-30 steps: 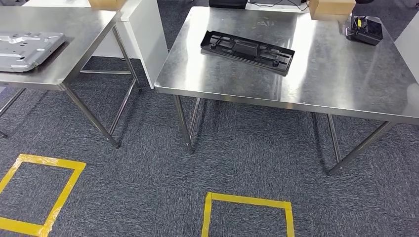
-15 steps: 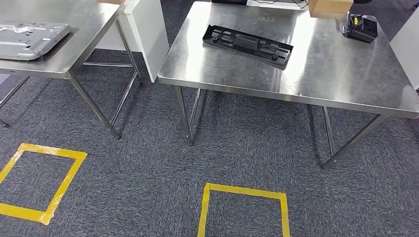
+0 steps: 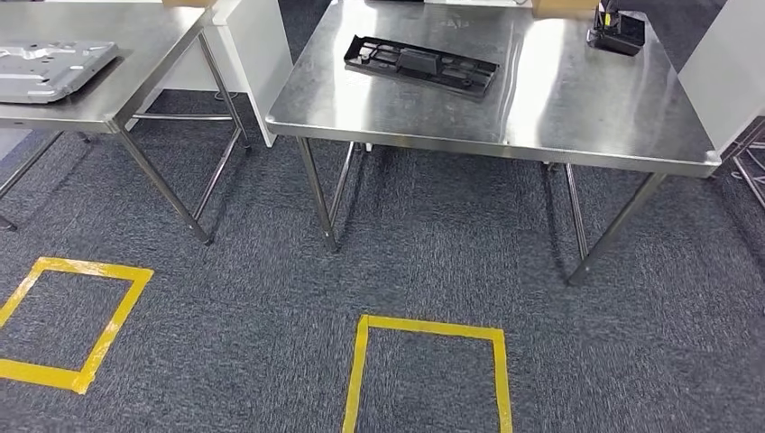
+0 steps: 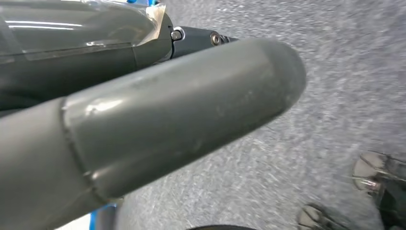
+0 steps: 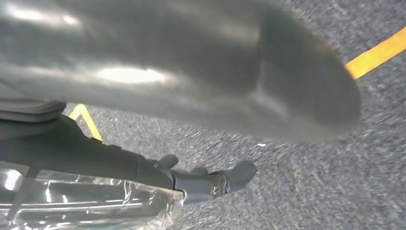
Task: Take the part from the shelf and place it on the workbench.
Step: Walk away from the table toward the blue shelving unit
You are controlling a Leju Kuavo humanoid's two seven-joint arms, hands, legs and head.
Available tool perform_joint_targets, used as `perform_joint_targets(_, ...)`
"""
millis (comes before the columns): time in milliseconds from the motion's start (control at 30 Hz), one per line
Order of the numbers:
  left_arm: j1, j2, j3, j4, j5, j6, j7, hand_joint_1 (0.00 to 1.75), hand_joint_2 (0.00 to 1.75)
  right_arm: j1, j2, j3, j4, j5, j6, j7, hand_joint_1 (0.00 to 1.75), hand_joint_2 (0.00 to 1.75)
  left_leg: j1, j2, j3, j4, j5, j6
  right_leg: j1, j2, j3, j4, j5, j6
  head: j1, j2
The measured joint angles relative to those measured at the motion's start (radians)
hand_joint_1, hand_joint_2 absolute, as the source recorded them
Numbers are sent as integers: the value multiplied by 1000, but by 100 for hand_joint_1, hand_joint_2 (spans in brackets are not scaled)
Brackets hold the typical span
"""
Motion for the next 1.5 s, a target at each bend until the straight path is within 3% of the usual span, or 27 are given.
perform_joint_targets(33, 0, 0, 0, 0, 0, 0, 0, 0, 0, 0, 0, 1, 0, 1, 0, 2, 0, 0, 0, 0, -5, 62, -32, 1, 3, -1, -16, 1, 13, -2, -1, 0)
perform_joint_targets(67, -1, 0, 0, 0, 0, 0, 0, 0, 0, 0, -1, 3, 0, 1, 0, 3, 0, 0, 0, 0, 0, 106, -37, 3, 6, -2, -32, 1, 27, -1, -1, 0)
perform_joint_targets(133, -2, 0, 0, 0, 0, -1, 1, 0, 0, 1, -1, 5, 0, 2, 0, 4, 0, 0, -2, -1, 56, 98, 9, 17, 11, -2, -63, 2, 54, 1, -1, 0)
perform_joint_targets(167, -3, 0, 0, -1, 0, -1, 1, 0, 0, 0, -1, 6, 0, 2, 0, 4, 0, 0, -4, -3, 112, 41, 29, 27, 12, -2, -76, 2, 67, 3, -1, 0)
perform_joint_targets(233, -5, 0, 0, -2, 0, -1, 1, 0, 0, 0, 0, 7, 0, 3, 0, 5, 0, 0, -14, -8, 241, -120, 18, 44, 15, -1, -92, 2, 89, 11, -1, 0)
perform_joint_targets(300, -7, 0, 0, -3, 0, -1, 1, 0, 0, 0, 1, 9, 0, 3, 0, 6, 0, 0, -25, -11, 304, -218, -10, 48, 14, -2, -97, -4, 113, 27, -1, 0)
perform_joint_targets(367, -8, -1, 0, -3, 0, -1, 1, 0, 0, 0, 0, 9, 0, 3, 0, 6, 0, 0, -29, -7, 291, -242, 10, 49, 13, -3, -104, -14, 130, 40, -1, 0)
perform_joint_targets(400, -8, -2, 0, -3, 0, -1, 1, 0, 0, 1, -1, 9, 0, 3, 0, 6, 0, 0, -29, -5, 278, -250, 28, 53, 14, -3, -112, -6, 116, 38, 0, 0)
perform_joint_targets(500, -6, -5, 0, -3, 0, -1, 2, 0, 0, 3, -4, 10, 0, 2, 0, 7, 0, 0, -33, 1, 228, -261, 77, 61, 19, 1, -150, 125, -18, 9, 7, 0)
perform_joint_targets(533, -5, -6, 0, -3, 0, -1, 2, 0, 0, 3, -5, 10, 0, 2, 0, 8, 0, 0, -37, 3, 210, -260, 92, 61, 19, 2, -157, 190, -50, 8, 9, 0)
perform_joint_targets(600, -5, -8, 0, -3, 0, -2, 2, 0, 0, 3, -7, 12, 0, 3, 0, 8, 0, 0, -44, 6, 171, -252, 121, 61, 24, 3, -143, 272, -42, 23, 10, 0)
perform_joint_targets(667, -6, -9, 0, -3, 0, -2, 2, 0, 0, 3, -10, 15, 0, 3, 0, 8, 0, 0, -48, 8, 133, -238, 145, 59, 33, 3, -64, 218, 6, 35, 10, 0)
perform_joint_targets(700, -6, -9, 0, -4, 0, -2, 2, 0, 0, 2, -10, 16, 0, 3, 0, 8, 0, 0, -50, 8, 117, -228, 154, 57, 37, 3, -1, 143, 9, 30, 10, 0)
perform_joint_targets(767, -6, -9, 0, -4, 0, -2, 2, 0, 0, -1, -11, 18, 0, 3, 0, 8, 0, 0, -54, 8, 93, -210, 171, 51, 44, 3, 103, -13, -28, 10, 9, 0)
perform_joint_targets(800, -6, -9, 0, -5, 0, -2, 2, 0, 0, -1, -12, 18, 0, 3, 0, 8, 0, 0, -55, 9, 88, -207, 179, 47, 48, 4, 124, -55, -45, 0, 9, 0)
perform_joint_targets(867, -4, -8, 0, -5, 0, -1, 2, 0, 0, 0, -9, 19, 0, 3, 1, 9, 0, 0, -53, 7, 78, -204, 191, 37, 44, 2, 116, -71, -41, -18, 8, 0)
perform_joint_targets(900, -3, -8, 0, -5, 0, -1, 2, 0, 0, 1, -8, 19, 0, 3, 1, 10, 0, 0, -51, 4, 72, -194, 174, 30, 40, 0, 107, -71, -31, -28, 8, 0)
perform_joint_targets(967, -2, -8, 0, -5, 0, 0, 2, 0, 0, 1, -8, 19, 0, 3, 2, 14, 0, 0, -41, -1, 52, -124, 83, 12, 34, -4, 83, -72, -6, -43, 5, 0)
perform_joint_targets(1033, -2, -9, 0, -5, 0, -2, 2, 0, 0, 2, -10, 19, 0, 3, 2, 19, 0, 0, -27, -2, 31, 4, -14, -5, 34, -5, 51, -69, 19, -45, 3, 0)
perform_joint_targets(1067, -2, -9, 0, -5, 0, -3, 2, 0, 0, 2, -10, 19, 0, 2, 2, 20, 0, 0, -21, -2, 27, 57, -29, -11, 34, -6, 36, -66, 32, -43, 3, 0)
perform_joint_targets(1133, -2, -9, 0, -5, 0, -6, 2, 0, 0, 2, -11, 19, 0, 0, 1, 21, 0, 0, -12, -2, 61, 76, 11, -17, 34, -6, 5, -58, 54, -36, 3, 0)
perform_joint_targets(1200, -3, -8, 0, -5, 0, -8, 2, 0, 0, 2, -10, 19, 0, -1, -1, 21, 0, 0, -9, -5, 165, -44, 56, -10, 33, -6, -21, -52, 73, -27, 2, 0)
perform_joint_targets(1267, -4, -7, 0, -5, -2, -9, 3, 0, 0, 2, -8, 20, 0, -2, 1, 22, 0, 0, -14, -9, 270, -195, 45, 4, 34, -6, -35, -49, 89, -15, 3, 0)
perform_joint_targets(1300, -4, -7, 0, -5, -3, -10, 4, 0, 0, 1, -7, 20, 0, -2, 3, 22, 0, 0, -18, -10, 294, -239, 32, 11, 33, -7, -40, -50, 97, -8, 3, 0)
perform_joint_targets(1400, -4, -9, 0, -5, -14, -11, 6, 0, 0, 1, -9, 20, 1, -3, 8, 27, 0, 0, -22, -6, 286, -273, 42, 34, 32, -8, -58, -41, 107, 9, 3, 0)
perform_joint_targets(1433, -4, -10, 0, -5, -17, -10, 2, 0, 0, 1, -10, 20, 1, -3, 9, 29, 0, 0, -22, -3, 278, -279, 54, 42, 32, -6, -72, -14, 88, 7, 4, 0)
perform_joint_targets(1500, -1, -12, 1, -5, -20, -8, -16, 0, 0, 3, -13, 21, 1, -3, 9, 31, 0, 0, -25, 2, 259, -282, 75, 53, 32, -1, -122, 105, 15, -5, 7, 0)
